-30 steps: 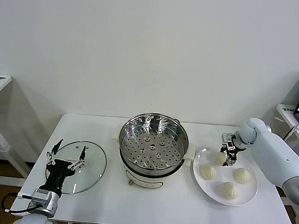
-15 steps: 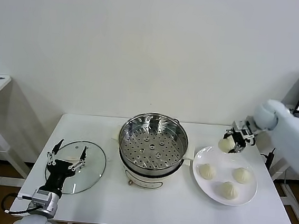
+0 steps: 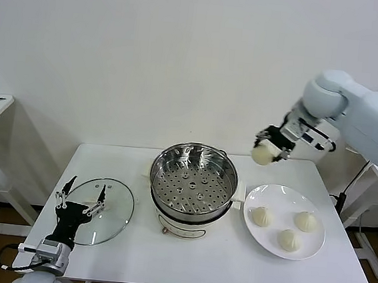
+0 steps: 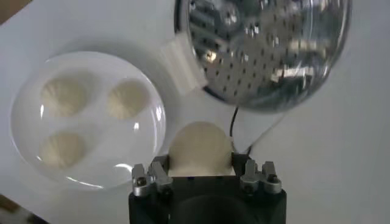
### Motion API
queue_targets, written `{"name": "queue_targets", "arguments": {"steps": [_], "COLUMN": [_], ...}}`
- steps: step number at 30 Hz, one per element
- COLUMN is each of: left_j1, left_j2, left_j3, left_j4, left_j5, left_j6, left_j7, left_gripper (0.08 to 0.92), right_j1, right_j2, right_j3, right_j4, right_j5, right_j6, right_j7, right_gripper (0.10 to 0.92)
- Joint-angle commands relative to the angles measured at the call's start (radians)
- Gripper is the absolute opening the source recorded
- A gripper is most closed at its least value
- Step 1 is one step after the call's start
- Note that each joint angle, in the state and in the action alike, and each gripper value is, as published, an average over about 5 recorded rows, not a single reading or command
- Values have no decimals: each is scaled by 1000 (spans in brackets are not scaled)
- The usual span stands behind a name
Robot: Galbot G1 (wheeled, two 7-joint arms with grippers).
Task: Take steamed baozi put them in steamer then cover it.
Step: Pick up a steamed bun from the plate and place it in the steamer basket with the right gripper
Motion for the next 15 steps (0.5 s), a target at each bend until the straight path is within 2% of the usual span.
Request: {"name": "queue_targets", "arguments": {"steps": [1, 15], "left_j1": [-4, -10], "left_j2": [11, 12], "left_j3": [-27, -63], "left_j4": [10, 30], "left_j5": [-7, -19], "left_j6": [1, -1], "left_j7": [4, 15], "left_gripper": [823, 823], "right_j1": [72, -190], "right_j2": [241, 441], "right_j3": [-97, 6], "right_j4": [-45, -378], "right_j5": [-15, -152], "right_j6": [154, 232], "right_j7": [45, 99], "right_gripper": [670, 670]}}
